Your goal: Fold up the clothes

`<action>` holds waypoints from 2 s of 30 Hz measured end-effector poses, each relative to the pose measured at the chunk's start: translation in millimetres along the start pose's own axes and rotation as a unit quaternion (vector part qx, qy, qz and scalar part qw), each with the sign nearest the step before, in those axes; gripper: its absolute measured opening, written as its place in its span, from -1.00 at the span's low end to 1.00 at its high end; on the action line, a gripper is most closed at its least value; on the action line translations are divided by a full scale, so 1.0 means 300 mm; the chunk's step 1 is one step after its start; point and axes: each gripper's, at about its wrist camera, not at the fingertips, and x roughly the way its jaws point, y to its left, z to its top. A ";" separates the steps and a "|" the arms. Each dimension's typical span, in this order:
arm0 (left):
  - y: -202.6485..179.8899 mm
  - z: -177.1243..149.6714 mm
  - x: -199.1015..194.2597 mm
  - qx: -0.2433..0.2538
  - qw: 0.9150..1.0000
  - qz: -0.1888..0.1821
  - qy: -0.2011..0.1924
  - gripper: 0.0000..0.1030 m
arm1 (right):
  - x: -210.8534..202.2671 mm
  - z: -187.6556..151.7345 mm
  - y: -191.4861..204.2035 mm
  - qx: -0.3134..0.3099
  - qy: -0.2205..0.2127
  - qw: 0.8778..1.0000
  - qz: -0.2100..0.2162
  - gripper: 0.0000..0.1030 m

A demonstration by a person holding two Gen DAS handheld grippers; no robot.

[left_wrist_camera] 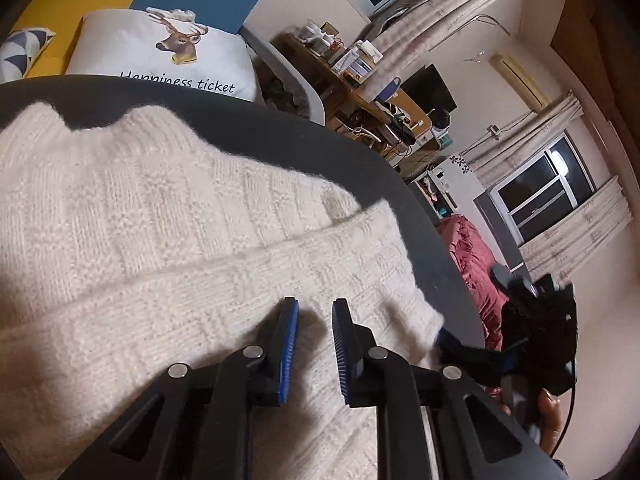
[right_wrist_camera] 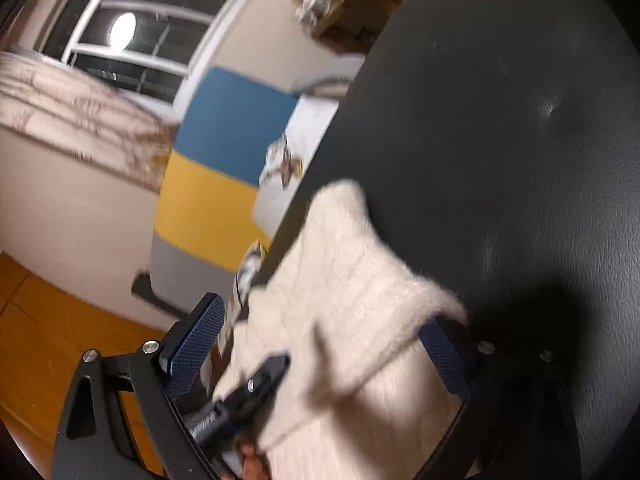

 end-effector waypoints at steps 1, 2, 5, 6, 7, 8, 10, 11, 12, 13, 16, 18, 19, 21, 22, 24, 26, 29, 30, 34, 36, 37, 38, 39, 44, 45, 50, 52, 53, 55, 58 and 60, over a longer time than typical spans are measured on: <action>-0.006 0.004 -0.010 -0.001 1.000 0.001 0.003 -0.48 | -0.019 0.000 0.003 -0.003 0.008 1.000 -0.003 0.88; -0.009 0.005 -0.031 -0.004 1.000 -0.006 -0.001 -0.47 | -0.042 0.000 0.011 -0.011 0.009 1.000 -0.009 0.88; -0.006 0.002 -0.110 -0.004 1.000 -0.016 -0.024 -0.47 | -0.115 0.039 0.053 -0.040 -0.003 0.999 -0.016 0.88; 0.000 -0.003 -0.136 -0.002 1.000 -0.008 -0.029 -0.47 | -0.101 0.054 0.081 -0.054 0.009 0.998 -0.012 0.88; 0.006 -0.008 -0.162 0.000 0.999 0.000 -0.035 -0.47 | -0.082 0.069 0.113 -0.071 0.024 0.997 -0.007 0.88; 0.021 -0.017 -0.187 -0.002 0.999 0.009 -0.040 -0.47 | -0.047 0.069 0.141 -0.095 0.043 0.994 -0.011 0.88; 0.061 -0.036 -0.213 -0.009 0.999 0.033 -0.041 -0.47 | 0.056 0.047 0.200 -0.152 0.094 0.984 -0.017 0.88; 0.083 -0.043 -0.217 -0.013 0.998 0.050 -0.037 -0.47 | 0.097 0.030 0.203 -0.167 0.121 0.978 -0.015 0.88; 0.110 -0.053 -0.218 -0.015 0.998 0.057 -0.037 -0.63 | 0.151 0.010 0.178 -0.170 0.152 0.973 -0.035 0.88; 0.137 -0.065 -0.218 -0.017 0.997 0.063 -0.037 -0.73 | 0.188 -0.005 0.142 -0.168 0.170 0.968 -0.073 0.86; 0.161 -0.051 -0.245 -0.048 0.997 0.045 -0.043 -0.62 | 0.181 -0.042 0.126 -0.208 0.145 0.965 -0.073 0.84; 0.144 -0.046 -0.275 -0.049 0.997 0.042 -0.050 -0.47 | 0.173 -0.048 0.142 -0.220 0.148 0.961 -0.081 0.84; 0.142 -0.053 -0.319 -0.051 0.996 0.036 -0.064 -0.47 | 0.169 -0.050 0.150 -0.227 0.151 0.958 -0.086 0.84; 0.143 -0.069 -0.414 -0.058 0.993 0.024 -0.095 -0.46 | 0.160 -0.061 0.222 -0.265 0.134 0.948 -0.111 0.85; 0.171 -0.087 -0.488 -0.078 0.990 0.015 -0.120 -0.44 | 0.159 -0.077 0.262 -0.294 0.125 0.941 -0.112 0.85; 0.256 -0.124 -0.623 -0.135 0.978 0.008 -0.160 -0.42 | 0.181 -0.121 0.340 -0.349 0.117 0.923 -0.113 0.86; 0.373 -0.176 -0.766 -0.203 0.960 0.011 -0.194 -0.39 | 0.226 -0.180 0.387 -0.391 0.124 0.904 -0.120 0.90; 0.492 -0.254 -0.898 -0.265 0.941 0.017 -0.211 -0.37 | 0.304 -0.279 0.408 -0.430 0.135 0.881 -0.143 0.90; 0.510 -0.271 -0.921 -0.271 0.940 0.013 -0.209 -0.36 | 0.321 -0.302 0.404 -0.429 0.140 0.881 -0.143 0.90; 0.503 -0.282 -0.900 -0.265 0.947 -0.024 -0.180 -0.35 | 0.360 -0.364 0.383 -0.405 0.149 0.891 -0.138 0.90; 0.497 -0.270 -0.843 -0.271 0.949 -0.049 -0.157 -0.35 | 0.365 -0.378 0.372 -0.394 0.149 0.896 -0.141 0.90; 0.495 -0.262 -0.810 -0.273 0.949 -0.058 -0.144 -0.34 | 0.363 -0.380 0.368 -0.390 0.147 0.898 -0.142 0.90; 0.491 -0.255 -0.783 -0.274 0.951 -0.054 -0.132 -0.34 | 0.361 -0.382 0.364 -0.387 0.145 0.900 -0.143 0.90; 0.486 -0.249 -0.757 -0.274 0.953 -0.048 -0.120 -0.34 | 0.360 -0.383 0.362 -0.384 0.144 0.901 -0.144 0.90; 0.496 -0.233 -0.690 -0.286 0.953 -0.034 -0.093 -0.34 | 0.364 -0.393 0.358 -0.386 0.141 0.899 -0.150 0.93; 0.496 -0.226 -0.683 -0.290 0.952 -0.037 -0.091 -0.36 | 0.367 -0.396 0.356 -0.389 0.140 0.898 -0.150 0.95; 0.455 -0.158 -0.627 -0.260 0.963 -0.021 -0.068 -0.80 | 0.390 -0.408 0.383 -0.410 0.145 0.886 -0.162 0.99; 0.386 -0.126 -0.633 -0.196 0.976 0.018 -0.093 -0.95 | 0.376 -0.386 0.423 -0.416 0.135 0.887 -0.148 0.99; 0.364 -0.119 -0.646 -0.175 0.979 0.024 -0.105 -0.95 | 0.368 -0.372 0.445 -0.421 0.126 0.887 -0.143 0.99; 0.333 -0.118 -0.667 -0.153 0.978 0.043 -0.133 -0.96 | 0.363 -0.337 0.475 -0.429 0.113 0.884 -0.144 0.99; 0.312 -0.136 -0.688 -0.115 0.975 0.087 -0.167 -0.96 | 0.409 -0.296 0.450 -0.430 0.111 0.876 -0.187 0.99; 0.300 -0.147 -0.675 -0.091 0.975 0.113 -0.168 -0.96 | 0.464 -0.292 0.389 -0.422 0.132 0.870 -0.216 0.99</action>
